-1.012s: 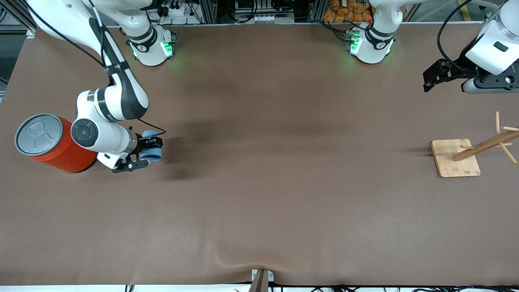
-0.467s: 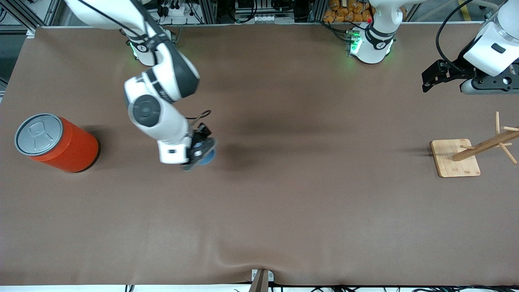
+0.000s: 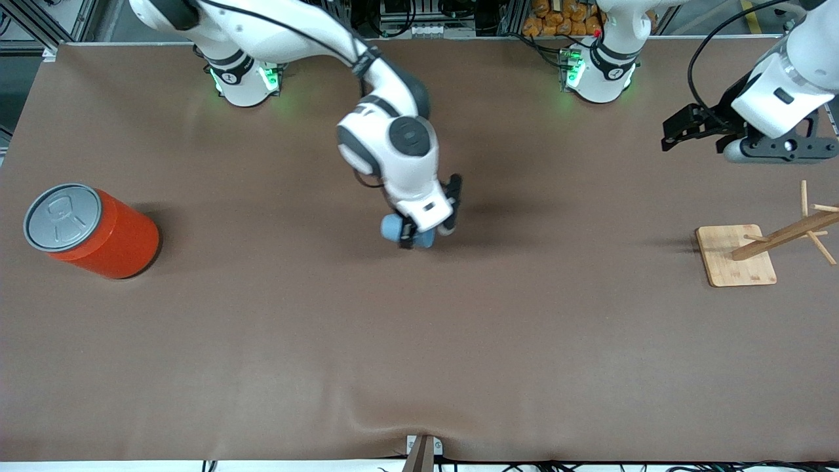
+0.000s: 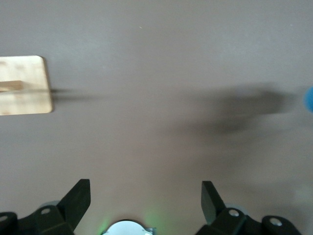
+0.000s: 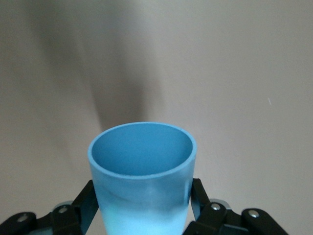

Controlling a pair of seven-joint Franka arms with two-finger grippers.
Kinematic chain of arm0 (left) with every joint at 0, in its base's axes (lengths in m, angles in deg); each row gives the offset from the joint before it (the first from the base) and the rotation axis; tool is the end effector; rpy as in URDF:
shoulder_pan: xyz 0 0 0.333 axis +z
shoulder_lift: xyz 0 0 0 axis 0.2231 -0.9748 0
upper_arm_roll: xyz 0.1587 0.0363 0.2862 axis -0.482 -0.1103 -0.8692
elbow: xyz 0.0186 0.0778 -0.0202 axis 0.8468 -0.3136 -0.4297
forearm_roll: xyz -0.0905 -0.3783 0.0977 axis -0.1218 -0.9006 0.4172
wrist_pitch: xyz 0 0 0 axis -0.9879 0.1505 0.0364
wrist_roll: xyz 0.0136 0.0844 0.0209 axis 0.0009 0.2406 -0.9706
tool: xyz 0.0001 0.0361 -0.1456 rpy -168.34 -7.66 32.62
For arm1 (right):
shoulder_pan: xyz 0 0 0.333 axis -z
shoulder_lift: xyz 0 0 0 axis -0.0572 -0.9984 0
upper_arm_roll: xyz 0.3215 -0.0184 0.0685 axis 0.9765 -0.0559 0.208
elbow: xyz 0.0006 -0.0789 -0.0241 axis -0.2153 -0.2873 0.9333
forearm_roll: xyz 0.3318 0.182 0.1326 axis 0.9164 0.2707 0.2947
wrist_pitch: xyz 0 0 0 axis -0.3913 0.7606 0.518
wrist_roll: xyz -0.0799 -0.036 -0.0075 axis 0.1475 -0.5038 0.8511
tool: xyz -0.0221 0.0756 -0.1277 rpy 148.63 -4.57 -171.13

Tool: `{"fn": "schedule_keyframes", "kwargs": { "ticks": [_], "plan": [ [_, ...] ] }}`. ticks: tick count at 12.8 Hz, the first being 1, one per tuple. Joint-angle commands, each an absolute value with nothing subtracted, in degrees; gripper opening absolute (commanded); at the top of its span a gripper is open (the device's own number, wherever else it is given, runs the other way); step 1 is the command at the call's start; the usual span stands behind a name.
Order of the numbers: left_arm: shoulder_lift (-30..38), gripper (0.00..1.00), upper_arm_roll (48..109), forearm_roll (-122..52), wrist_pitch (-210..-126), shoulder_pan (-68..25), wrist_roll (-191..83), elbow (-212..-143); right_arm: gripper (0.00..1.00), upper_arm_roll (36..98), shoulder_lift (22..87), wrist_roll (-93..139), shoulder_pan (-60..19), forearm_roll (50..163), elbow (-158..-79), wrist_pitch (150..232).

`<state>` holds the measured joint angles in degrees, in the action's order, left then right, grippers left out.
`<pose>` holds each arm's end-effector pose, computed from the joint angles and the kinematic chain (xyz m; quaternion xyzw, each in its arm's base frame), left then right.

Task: Flip cup
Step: 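Carry the cup toward the table middle while the left gripper approaches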

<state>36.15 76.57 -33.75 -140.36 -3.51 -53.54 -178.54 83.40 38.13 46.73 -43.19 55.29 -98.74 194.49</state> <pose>0.5105 -0.0886 0.5667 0.9976 -0.0052 -0.0514 0.0472 0.5091 0.5481 0.2726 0.7439 0.6665 0.0171 0.0469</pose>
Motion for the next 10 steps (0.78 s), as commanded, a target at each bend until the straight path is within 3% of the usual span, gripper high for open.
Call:
{"fn": "schedule_keyframes", "kwargs": {
  "ticks": [1,4,10],
  "plan": [
    [33.9,1.00,77.0,-37.8,-142.2,-2.9,-53.9,-179.9,0.00,82.0,33.3,47.3,-47.0,51.9,-94.4,196.8],
    [29.6,1.00,77.0,-42.7,-143.4,-2.9,-53.9,-180.0,0.00,79.4,29.5,38.6,-53.0,48.5,-93.7,197.7],
    [25.2,1.00,77.0,-50.5,-148.3,-2.8,-52.1,-183.7,0.00,79.2,25.7,35.4,-56.1,47.7,-90.8,198.9]
  ]
}}
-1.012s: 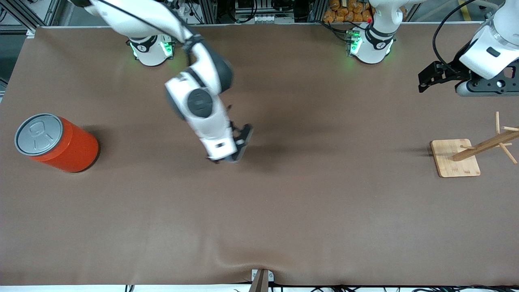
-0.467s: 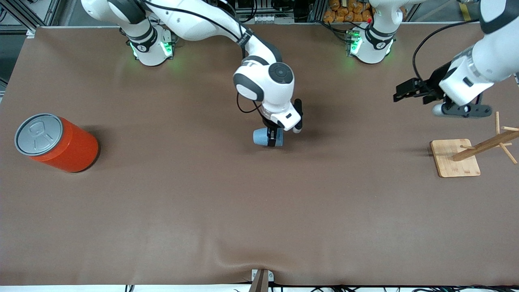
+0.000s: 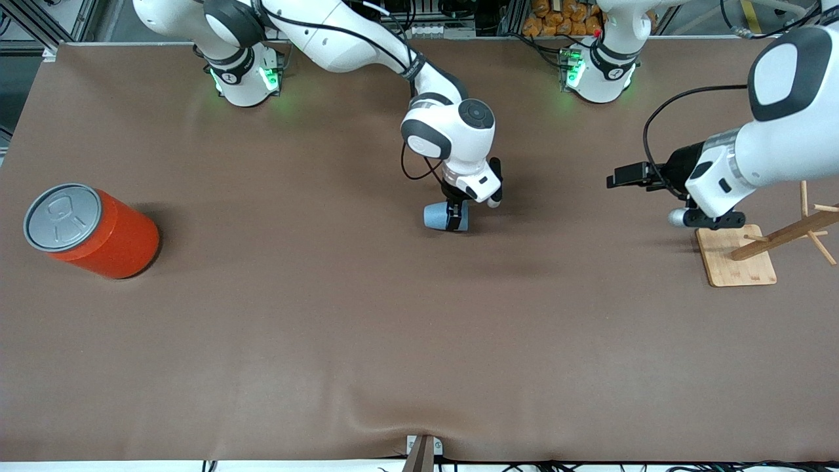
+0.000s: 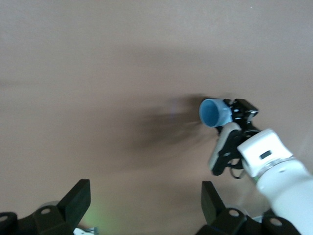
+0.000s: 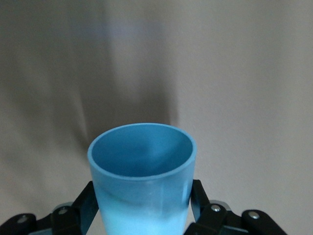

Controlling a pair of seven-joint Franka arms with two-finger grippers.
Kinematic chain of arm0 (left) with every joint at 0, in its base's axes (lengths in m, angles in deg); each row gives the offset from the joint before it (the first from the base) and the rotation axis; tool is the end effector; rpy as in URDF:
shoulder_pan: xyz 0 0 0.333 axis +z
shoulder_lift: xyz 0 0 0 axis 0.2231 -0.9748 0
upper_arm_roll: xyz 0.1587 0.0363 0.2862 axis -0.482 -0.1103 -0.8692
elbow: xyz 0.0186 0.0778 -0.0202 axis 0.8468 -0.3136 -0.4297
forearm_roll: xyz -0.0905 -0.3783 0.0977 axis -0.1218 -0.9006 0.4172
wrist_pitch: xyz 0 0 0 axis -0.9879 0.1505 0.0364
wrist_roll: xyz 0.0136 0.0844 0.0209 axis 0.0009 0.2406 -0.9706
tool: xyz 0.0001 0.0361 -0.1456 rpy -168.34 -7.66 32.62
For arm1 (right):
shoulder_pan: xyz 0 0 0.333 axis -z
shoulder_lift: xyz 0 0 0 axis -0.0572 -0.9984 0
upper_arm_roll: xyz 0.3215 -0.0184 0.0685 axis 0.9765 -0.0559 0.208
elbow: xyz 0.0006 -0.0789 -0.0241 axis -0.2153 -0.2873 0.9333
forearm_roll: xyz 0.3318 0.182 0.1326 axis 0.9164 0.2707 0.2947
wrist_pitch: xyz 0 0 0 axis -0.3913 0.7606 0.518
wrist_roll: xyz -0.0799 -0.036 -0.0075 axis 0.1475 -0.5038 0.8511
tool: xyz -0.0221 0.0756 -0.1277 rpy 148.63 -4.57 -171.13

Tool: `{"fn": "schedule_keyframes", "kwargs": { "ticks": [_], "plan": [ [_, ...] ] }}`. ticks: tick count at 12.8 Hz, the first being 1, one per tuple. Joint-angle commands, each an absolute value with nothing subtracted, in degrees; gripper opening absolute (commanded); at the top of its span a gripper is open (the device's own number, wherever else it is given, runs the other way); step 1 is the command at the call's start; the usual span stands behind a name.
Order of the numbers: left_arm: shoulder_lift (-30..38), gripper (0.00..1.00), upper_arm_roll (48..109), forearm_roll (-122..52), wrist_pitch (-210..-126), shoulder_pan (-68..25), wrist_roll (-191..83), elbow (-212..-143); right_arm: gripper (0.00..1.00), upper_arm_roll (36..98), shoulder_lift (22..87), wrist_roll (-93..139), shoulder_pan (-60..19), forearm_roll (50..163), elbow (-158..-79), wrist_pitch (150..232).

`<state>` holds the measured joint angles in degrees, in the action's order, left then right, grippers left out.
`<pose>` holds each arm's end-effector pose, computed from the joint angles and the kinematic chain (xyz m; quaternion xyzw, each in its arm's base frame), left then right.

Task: Flip cup
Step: 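Carry the cup toward the table middle while the left gripper approaches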

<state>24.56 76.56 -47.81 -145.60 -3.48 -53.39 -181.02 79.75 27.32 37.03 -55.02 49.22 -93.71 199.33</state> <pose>0.5526 -0.1160 0.4578 0.9727 0.0257 -0.1379 0.1847 0.4345 0.6307 0.1764 0.7236 0.6832 0.0311 0.0936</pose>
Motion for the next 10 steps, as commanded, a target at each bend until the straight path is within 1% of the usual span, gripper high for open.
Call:
{"fn": "schedule_keyframes", "kwargs": {
  "ticks": [1,2,7,9,10],
  "plan": [
    [25.2,1.00,77.0,-51.8,-149.7,-2.7,-49.9,-185.1,0.00,79.2,25.7,35.3,-56.6,47.7,-90.8,198.9],
    [25.1,1.00,77.0,-53.2,-150.6,-2.5,-47.2,-185.9,0.00,79.2,25.7,35.1,-57.2,47.6,-90.8,198.9],
    [17.3,1.00,76.9,-62.3,-151.6,0.4,-36.7,-186.5,0.00,79.1,25.6,29.0,-57.8,47.0,-91.4,198.8],
    [14.4,1.00,76.9,-66.6,-151.7,0.4,-34.7,-186.6,0.02,79.2,25.6,28.8,-57.9,46.8,-91.4,198.2],
    [12.8,1.00,76.9,-68.4,-151.8,0.4,-32.6,-186.6,0.26,79.2,25.6,28.9,-57.8,46.8,-91.3,198.2]
  ]
}}
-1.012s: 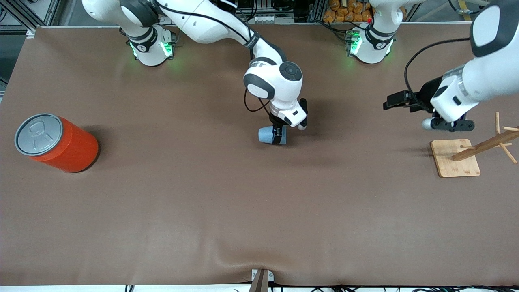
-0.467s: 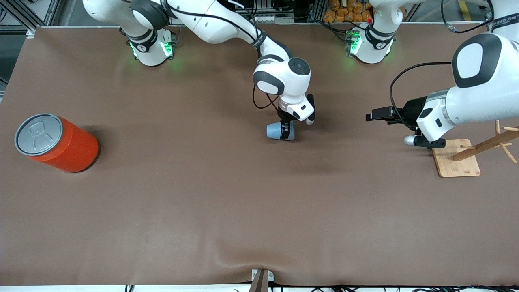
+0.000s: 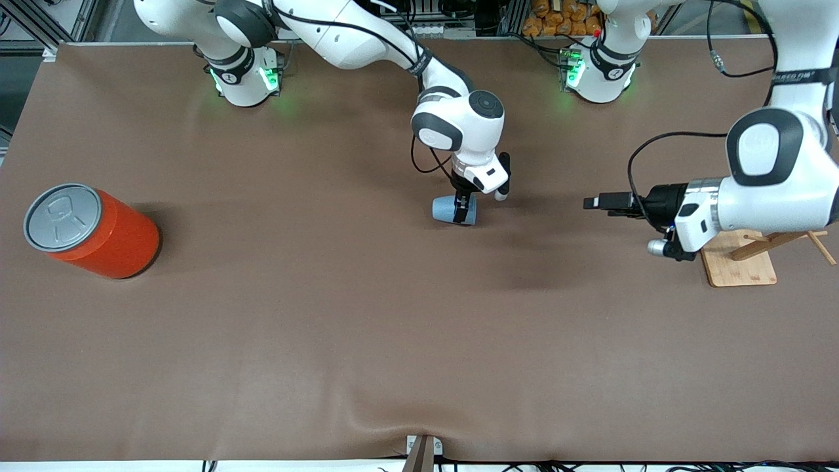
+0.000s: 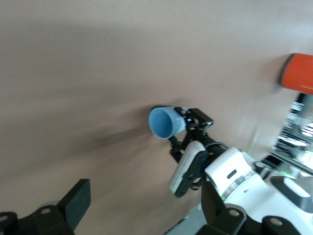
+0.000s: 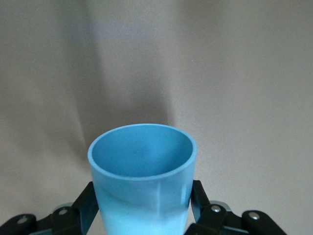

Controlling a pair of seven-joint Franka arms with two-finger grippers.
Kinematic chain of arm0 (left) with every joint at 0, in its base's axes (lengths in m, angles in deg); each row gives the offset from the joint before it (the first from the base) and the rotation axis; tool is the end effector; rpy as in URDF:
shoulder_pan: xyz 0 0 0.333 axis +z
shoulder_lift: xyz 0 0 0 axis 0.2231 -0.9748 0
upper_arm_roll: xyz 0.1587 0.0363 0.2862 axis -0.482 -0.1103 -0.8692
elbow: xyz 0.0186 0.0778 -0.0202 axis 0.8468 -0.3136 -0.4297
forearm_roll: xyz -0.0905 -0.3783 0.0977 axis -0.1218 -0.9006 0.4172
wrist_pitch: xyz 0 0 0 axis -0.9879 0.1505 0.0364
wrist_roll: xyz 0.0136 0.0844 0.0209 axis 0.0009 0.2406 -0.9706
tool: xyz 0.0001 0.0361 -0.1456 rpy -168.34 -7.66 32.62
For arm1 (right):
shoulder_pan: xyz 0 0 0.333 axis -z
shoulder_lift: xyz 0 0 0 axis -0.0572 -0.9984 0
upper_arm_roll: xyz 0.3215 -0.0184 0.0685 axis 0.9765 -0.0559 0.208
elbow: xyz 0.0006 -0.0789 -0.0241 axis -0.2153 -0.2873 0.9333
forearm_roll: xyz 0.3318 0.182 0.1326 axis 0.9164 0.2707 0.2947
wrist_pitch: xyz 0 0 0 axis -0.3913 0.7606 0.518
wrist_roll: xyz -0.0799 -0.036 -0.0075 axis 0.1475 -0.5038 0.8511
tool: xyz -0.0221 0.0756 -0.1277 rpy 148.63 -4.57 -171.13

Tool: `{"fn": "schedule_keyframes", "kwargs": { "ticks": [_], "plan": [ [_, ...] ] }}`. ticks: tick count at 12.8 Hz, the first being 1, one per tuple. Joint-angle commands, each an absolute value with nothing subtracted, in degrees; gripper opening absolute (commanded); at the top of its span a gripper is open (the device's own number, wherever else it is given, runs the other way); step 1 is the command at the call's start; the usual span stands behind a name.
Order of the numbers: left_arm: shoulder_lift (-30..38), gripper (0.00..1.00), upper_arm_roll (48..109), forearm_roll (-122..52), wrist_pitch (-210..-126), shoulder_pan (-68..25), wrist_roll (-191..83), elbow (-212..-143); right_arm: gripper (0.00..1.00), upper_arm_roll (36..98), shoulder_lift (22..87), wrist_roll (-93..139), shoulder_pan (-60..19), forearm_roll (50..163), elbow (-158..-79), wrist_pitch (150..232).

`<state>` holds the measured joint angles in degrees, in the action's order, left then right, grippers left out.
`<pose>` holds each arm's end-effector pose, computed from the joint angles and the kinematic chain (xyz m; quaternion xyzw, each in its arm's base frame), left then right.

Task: Flip cup
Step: 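Grasp the cup with the left gripper while the right gripper releases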

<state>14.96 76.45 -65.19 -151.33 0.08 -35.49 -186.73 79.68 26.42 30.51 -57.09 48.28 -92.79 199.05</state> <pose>0.5698 -0.1095 0.3485 0.9188 -0.0035 -0.1615 0.3603 0.4147 0.6461 0.1715 0.7469 0.6565 0.0387 0.0982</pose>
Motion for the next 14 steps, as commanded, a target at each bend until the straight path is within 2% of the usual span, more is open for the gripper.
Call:
{"fn": "schedule_keyframes", "kwargs": {
  "ticks": [1,9,14],
  "plan": [
    [11.5,1.00,76.9,-69.8,-152.6,0.4,-30.2,-186.7,0.99,79.2,25.7,29.4,-57.5,46.5,-91.4,198.2],
    [1.6,1.00,76.9,-79.4,-153.5,1.8,-20.0,-187.4,1.00,79.4,28.6,28.9,-57.4,47.3,-91.3,193.6],
    [1.1,1.00,76.9,-91.1,-158.1,0.6,-8.8,-196.2,1.00,80.1,34.1,28.5,-56.9,48.1,-90.9,186.0]
  ]
}}
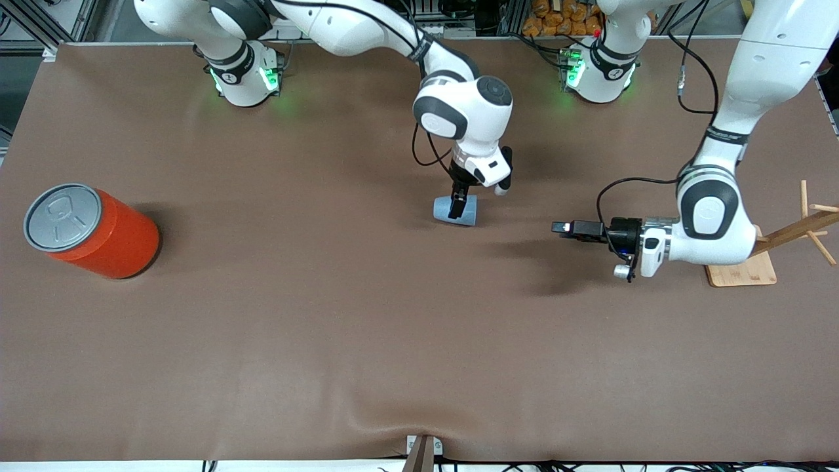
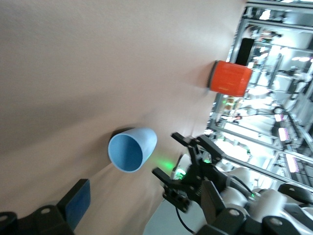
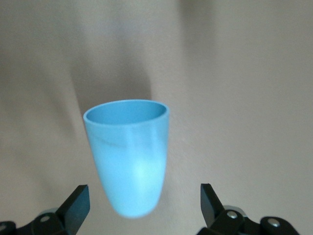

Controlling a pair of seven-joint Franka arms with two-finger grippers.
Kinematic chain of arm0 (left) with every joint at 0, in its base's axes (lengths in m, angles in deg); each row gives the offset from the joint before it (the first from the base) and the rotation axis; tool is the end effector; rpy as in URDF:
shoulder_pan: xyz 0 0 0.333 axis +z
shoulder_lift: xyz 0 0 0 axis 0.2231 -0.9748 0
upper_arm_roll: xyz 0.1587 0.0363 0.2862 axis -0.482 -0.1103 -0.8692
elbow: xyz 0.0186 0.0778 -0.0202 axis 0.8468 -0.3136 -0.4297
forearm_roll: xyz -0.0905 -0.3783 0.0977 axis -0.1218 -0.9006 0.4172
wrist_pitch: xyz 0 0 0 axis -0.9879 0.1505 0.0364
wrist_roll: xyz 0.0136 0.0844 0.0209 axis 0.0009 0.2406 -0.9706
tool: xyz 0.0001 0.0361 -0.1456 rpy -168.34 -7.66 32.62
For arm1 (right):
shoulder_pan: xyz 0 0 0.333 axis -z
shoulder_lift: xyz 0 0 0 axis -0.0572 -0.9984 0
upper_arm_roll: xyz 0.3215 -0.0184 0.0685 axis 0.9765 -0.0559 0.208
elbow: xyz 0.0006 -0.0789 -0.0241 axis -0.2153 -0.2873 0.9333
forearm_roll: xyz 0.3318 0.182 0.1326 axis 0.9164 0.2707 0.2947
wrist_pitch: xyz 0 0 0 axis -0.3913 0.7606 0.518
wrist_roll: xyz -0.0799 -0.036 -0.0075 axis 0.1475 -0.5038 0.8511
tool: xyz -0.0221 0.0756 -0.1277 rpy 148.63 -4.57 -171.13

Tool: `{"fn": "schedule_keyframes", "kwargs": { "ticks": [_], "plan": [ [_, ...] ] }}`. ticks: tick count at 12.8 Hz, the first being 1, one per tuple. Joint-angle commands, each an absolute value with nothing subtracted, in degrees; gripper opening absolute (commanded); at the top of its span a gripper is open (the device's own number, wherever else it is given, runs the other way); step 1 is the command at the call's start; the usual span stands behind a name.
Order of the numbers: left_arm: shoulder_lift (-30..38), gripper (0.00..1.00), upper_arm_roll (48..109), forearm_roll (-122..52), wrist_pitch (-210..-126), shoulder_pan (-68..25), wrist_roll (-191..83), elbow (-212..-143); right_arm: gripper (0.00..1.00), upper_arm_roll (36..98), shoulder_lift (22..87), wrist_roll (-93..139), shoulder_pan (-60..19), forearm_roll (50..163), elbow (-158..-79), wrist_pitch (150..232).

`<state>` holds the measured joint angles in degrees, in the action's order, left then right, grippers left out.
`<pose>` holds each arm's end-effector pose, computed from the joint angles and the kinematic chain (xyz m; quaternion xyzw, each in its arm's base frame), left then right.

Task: Flip cup
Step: 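Grasp the cup with the left gripper while the right gripper releases, then hold the cup sideways with the left gripper while the right gripper retracts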

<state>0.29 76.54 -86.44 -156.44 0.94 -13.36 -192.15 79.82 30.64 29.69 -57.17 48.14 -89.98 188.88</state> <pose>0.5612 -0.1289 0.2046 0.8289 0.0128 -0.1441 0.5404 0.4207 0.6388 0.2369 0.7609 0.6364 0.0209 0.1244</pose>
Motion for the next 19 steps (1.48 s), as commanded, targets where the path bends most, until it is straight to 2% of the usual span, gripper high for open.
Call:
{"fn": "schedule_keyframes", "kwargs": {
  "ticks": [1,2,5,7,10,19],
  "plan": [
    [1.1,0.95,76.9,-92.0,-158.2,0.0,-7.4,-197.5,1.00,80.0,35.7,28.5,-56.4,50.1,-90.9,184.6],
    [0.8,0.84,76.9,-92.0,-158.2,-0.1,-7.3,-197.7,1.00,79.3,37.2,28.6,-55.9,53.2,-90.7,184.3],
    [0.3,0.79,77.0,-92.6,-158.7,-1.7,-6.9,-198.8,1.00,79.4,41.3,28.7,-50.1,55.4,-90.0,184.3],
    [0.3,0.79,77.0,-95.3,-160.4,-3.6,-6.9,-200.3,1.00,79.2,43.8,28.7,-46.4,55.5,-90.0,184.2],
    [0.3,0.75,77.0,-96.7,-165.1,-6.4,-6.9,-201.3,1.00,79.8,47.2,28.8,-37.0,58.2,-90.0,183.9],
    [-2.0,0.71,77.1,-107.6,-169.1,-14.7,-6.3,-202.9,1.00,80.7,55.8,28.9,-13.5,61.6,-90.0,170.4]
  ]
}}
